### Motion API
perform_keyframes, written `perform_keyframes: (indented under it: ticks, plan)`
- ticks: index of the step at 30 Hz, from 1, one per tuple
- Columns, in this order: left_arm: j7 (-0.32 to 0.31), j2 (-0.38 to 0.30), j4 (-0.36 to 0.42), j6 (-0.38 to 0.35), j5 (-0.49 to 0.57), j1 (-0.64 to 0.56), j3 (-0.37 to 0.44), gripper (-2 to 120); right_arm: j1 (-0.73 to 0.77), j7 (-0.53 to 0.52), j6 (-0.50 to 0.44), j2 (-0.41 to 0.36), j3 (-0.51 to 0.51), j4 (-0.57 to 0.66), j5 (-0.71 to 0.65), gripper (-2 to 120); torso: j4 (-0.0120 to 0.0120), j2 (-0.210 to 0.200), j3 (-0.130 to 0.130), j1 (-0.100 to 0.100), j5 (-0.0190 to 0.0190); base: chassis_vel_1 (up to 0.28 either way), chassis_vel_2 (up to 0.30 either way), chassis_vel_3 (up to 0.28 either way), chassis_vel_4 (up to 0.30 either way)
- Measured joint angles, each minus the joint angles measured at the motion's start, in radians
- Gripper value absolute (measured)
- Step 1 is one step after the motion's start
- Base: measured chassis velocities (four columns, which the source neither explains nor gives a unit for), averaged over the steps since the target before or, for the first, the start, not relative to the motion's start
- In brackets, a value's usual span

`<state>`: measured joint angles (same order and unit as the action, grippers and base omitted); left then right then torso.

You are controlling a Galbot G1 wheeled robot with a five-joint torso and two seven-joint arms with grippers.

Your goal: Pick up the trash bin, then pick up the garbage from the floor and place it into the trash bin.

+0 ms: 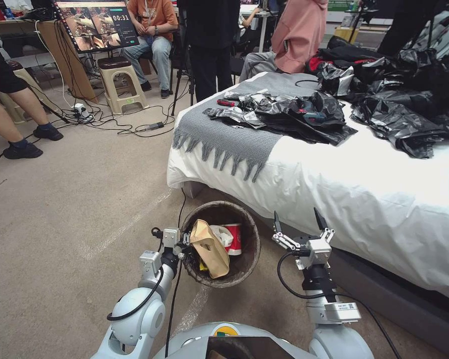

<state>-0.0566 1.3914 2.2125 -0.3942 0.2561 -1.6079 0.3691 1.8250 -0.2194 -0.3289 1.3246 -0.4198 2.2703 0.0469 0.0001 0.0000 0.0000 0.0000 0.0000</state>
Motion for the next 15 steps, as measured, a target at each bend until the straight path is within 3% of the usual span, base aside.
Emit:
perform_keyframes:
  ticks: [6,15]
  plan:
    - [-0.002,-0.003,0.012,0.005,-0.008,-0.006,0.008,0,-0.027,-0.014,-0.090,0.044,-0.055,-0.143,0.050,100,-0.0001,0.000,0.000,0.000,0.0001,0.000,0.000,0.000,0.000]
    - [-0.002,-0.001,0.012,0.006,-0.012,-0.006,0.003,0,-0.025,-0.001,-0.112,0.050,-0.073,-0.178,0.048,100,-0.0001,0.000,0.000,0.000,0.0000,0.000,0.000,0.000,0.000]
